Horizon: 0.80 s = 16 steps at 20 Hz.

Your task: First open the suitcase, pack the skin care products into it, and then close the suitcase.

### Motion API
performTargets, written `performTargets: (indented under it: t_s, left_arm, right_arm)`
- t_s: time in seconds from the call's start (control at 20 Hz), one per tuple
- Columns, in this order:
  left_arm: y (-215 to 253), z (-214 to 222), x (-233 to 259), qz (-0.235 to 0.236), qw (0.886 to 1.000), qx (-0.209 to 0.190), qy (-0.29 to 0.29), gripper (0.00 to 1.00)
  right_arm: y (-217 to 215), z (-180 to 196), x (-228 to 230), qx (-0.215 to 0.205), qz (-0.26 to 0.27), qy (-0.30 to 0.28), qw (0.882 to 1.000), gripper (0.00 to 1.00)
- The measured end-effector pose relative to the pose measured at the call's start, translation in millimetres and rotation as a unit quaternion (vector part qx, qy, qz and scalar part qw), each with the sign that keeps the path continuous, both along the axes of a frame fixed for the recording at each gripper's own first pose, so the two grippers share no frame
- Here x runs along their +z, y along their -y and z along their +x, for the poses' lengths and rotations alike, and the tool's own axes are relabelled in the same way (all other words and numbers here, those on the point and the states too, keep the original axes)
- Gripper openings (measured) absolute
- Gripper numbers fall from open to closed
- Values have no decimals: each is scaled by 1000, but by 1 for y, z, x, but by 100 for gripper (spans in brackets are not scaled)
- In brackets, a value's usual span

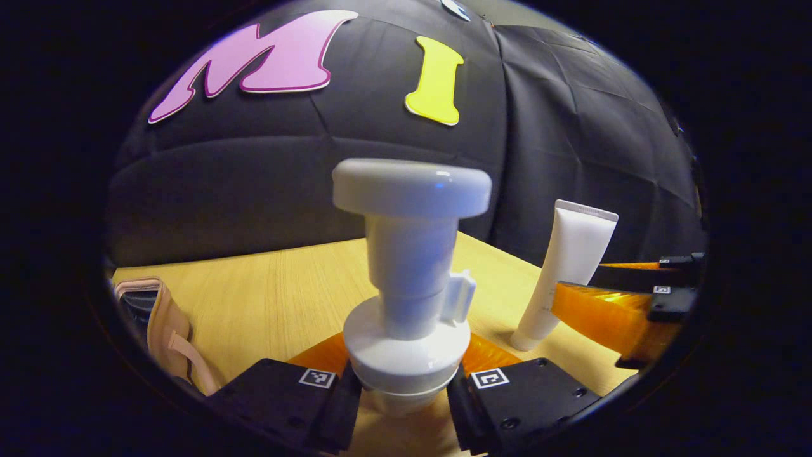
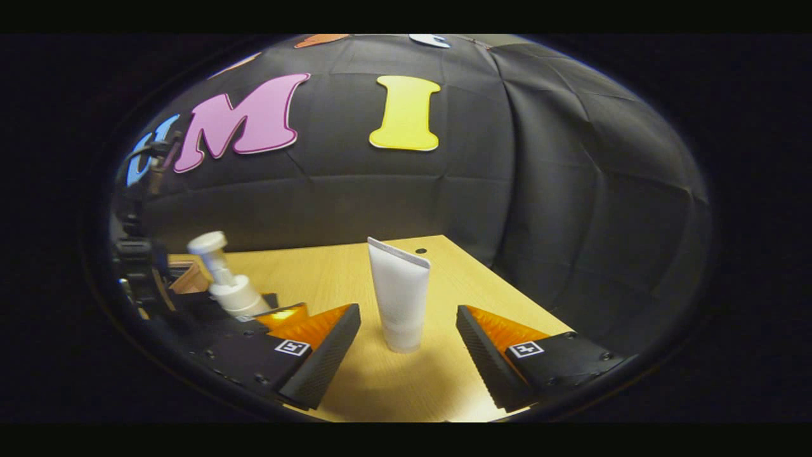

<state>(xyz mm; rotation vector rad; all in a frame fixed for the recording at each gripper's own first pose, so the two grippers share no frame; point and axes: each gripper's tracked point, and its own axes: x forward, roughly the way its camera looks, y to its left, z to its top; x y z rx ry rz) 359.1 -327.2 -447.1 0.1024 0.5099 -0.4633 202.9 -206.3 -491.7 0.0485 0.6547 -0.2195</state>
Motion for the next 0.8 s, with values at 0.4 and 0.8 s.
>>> performTargets:
  t_s: [0.4, 0.8]
  left_arm:
    - [-50, -21, 47, -3, 1000, 22, 13, 62]
    - [-84, -50, 66, -17, 998, 65, 2, 62]
  right_arm:
    - [-2, 31, -39, 30, -64, -4, 997, 74]
    - [-6, 28, -54, 8, -7, -26, 1000, 38]
